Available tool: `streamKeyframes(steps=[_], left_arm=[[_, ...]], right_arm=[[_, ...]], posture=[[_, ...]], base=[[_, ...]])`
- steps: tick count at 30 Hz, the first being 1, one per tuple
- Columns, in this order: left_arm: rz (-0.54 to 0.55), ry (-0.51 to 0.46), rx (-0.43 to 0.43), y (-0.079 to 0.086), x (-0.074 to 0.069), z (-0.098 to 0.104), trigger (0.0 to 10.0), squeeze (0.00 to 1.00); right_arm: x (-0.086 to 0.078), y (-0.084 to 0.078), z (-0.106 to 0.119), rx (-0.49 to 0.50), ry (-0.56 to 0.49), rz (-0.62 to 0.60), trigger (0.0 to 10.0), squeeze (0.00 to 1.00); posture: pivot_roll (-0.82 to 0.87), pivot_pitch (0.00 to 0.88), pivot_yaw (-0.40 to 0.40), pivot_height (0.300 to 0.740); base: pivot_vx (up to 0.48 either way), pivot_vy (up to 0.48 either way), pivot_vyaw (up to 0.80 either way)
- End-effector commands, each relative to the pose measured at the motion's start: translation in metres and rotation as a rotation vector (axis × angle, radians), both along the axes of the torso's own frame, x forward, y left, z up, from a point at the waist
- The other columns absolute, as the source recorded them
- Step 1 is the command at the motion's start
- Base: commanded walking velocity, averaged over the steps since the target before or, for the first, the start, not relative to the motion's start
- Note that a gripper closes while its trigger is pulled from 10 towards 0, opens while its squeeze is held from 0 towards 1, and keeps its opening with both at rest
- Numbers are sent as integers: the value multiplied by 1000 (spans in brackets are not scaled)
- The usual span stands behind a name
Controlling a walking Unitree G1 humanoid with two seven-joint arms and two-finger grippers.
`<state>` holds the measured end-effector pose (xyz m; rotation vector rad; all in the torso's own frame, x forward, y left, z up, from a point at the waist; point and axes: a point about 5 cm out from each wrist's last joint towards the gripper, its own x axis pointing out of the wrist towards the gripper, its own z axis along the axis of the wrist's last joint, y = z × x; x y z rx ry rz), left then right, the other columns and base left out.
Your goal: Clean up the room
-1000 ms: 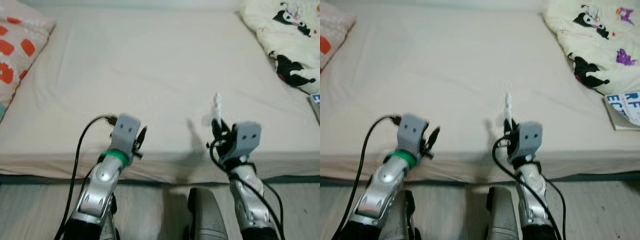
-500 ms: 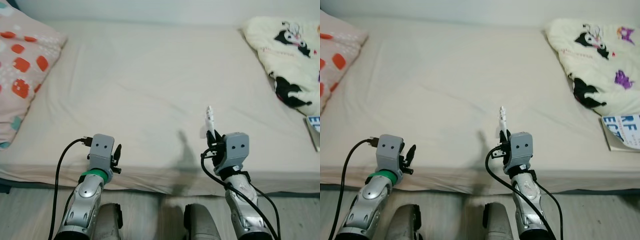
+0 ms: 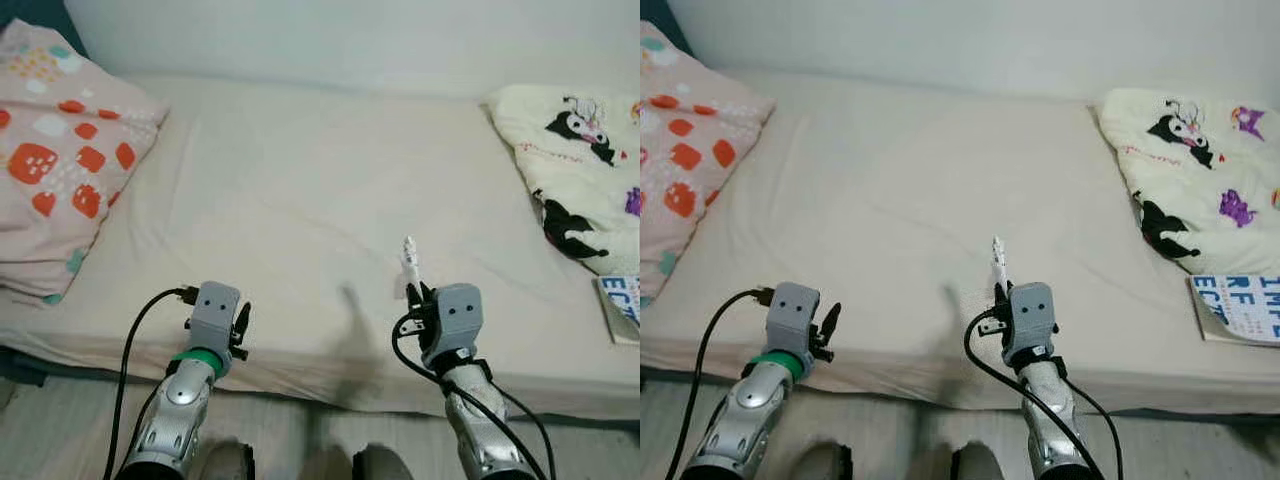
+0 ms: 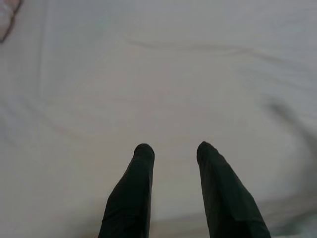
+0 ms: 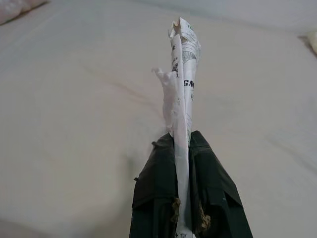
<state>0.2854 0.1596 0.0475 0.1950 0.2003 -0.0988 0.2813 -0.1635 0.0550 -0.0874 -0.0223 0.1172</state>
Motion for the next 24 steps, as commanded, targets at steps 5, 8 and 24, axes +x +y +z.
streamKeyframes(steps=[5, 8, 24], left_arm=[[-4, 22, 5, 1, -3, -9, 10000, 0], [-5, 20, 6, 1, -3, -9, 10000, 0], [5, 122, 66, 13, -13, -38, 10000, 0]], right_arm=[[-4, -1, -18, -11, 77, -24, 10000, 0], [-4, -2, -22, -13, 96, -30, 10000, 0], [-21, -8, -58, -81, 263, -23, 10000, 0]], posture=[[31, 37, -10, 713], [32, 36, -8, 713], [31, 0, -9, 713]], base=[[0, 0, 0], [0, 0, 0], [0, 0, 0]])
